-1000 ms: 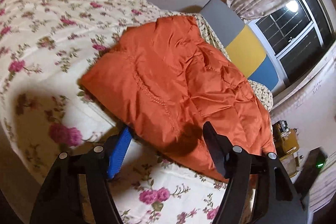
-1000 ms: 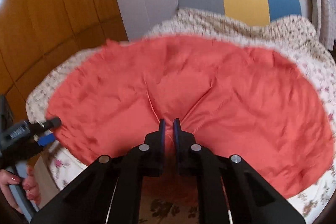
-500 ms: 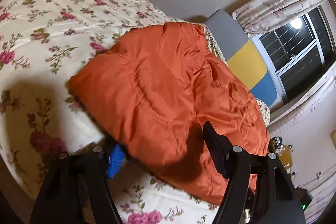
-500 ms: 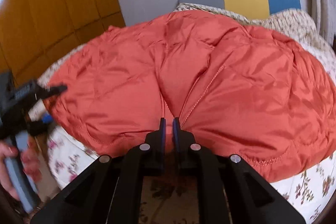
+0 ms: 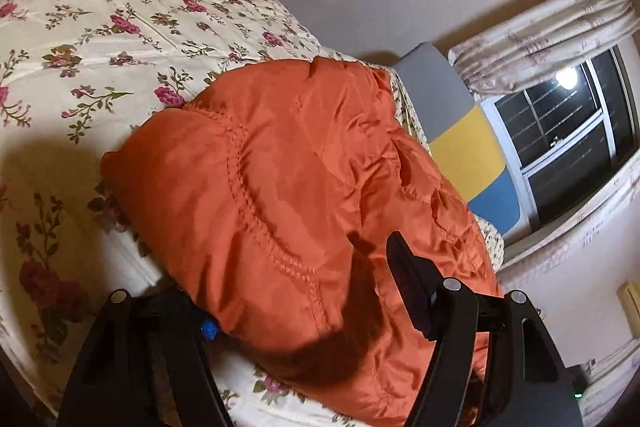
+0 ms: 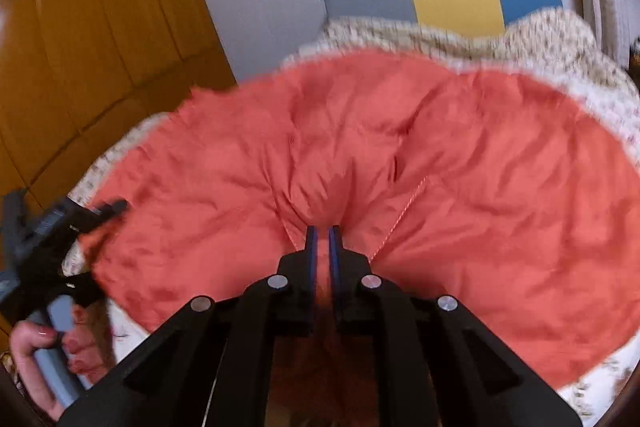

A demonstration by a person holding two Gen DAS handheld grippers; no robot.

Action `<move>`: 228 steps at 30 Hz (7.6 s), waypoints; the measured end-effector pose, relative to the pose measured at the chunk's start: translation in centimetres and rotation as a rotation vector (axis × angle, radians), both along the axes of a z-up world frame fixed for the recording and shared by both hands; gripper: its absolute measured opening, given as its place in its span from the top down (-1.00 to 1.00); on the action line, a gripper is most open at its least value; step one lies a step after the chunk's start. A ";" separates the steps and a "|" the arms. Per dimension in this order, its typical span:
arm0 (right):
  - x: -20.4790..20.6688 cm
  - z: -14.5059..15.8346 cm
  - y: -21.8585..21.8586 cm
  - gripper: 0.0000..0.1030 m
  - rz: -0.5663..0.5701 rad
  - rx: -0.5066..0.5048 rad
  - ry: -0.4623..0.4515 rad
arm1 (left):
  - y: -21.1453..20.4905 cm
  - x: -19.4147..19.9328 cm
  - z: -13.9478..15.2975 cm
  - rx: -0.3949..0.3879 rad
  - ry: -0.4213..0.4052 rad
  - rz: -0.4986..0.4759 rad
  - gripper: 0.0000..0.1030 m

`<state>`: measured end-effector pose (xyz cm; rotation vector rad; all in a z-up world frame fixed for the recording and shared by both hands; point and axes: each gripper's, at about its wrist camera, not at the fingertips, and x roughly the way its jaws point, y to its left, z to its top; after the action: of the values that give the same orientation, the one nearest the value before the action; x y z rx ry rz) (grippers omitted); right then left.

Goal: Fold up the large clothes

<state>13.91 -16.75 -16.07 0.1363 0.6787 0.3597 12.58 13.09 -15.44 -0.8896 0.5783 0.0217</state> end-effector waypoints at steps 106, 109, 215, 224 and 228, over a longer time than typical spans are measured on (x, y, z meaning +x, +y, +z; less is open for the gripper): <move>-6.8 0.7 -24.9 0.86 -0.387 0.254 0.161 | -33.7 -5.9 6.5 0.847 -0.527 -0.969 -0.29; -7.2 -0.7 -25.7 0.86 -0.401 0.331 0.166 | -30.9 -4.7 7.7 0.776 -0.485 -0.851 -0.29; 17.4 3.3 -23.8 0.44 -0.305 0.043 0.130 | -36.9 25.9 3.6 0.957 0.113 -0.590 -0.94; 16.8 3.0 -23.5 0.44 -0.309 0.031 0.091 | -36.9 22.9 4.7 1.020 0.063 -0.548 -0.94; 16.3 3.3 -23.6 0.40 -0.315 0.036 0.076 | -35.9 19.2 6.4 0.954 0.027 -0.577 -0.94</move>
<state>30.17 -40.35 -12.76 0.2878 0.7132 0.0647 31.75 -22.82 -9.02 0.2174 0.7322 -0.1995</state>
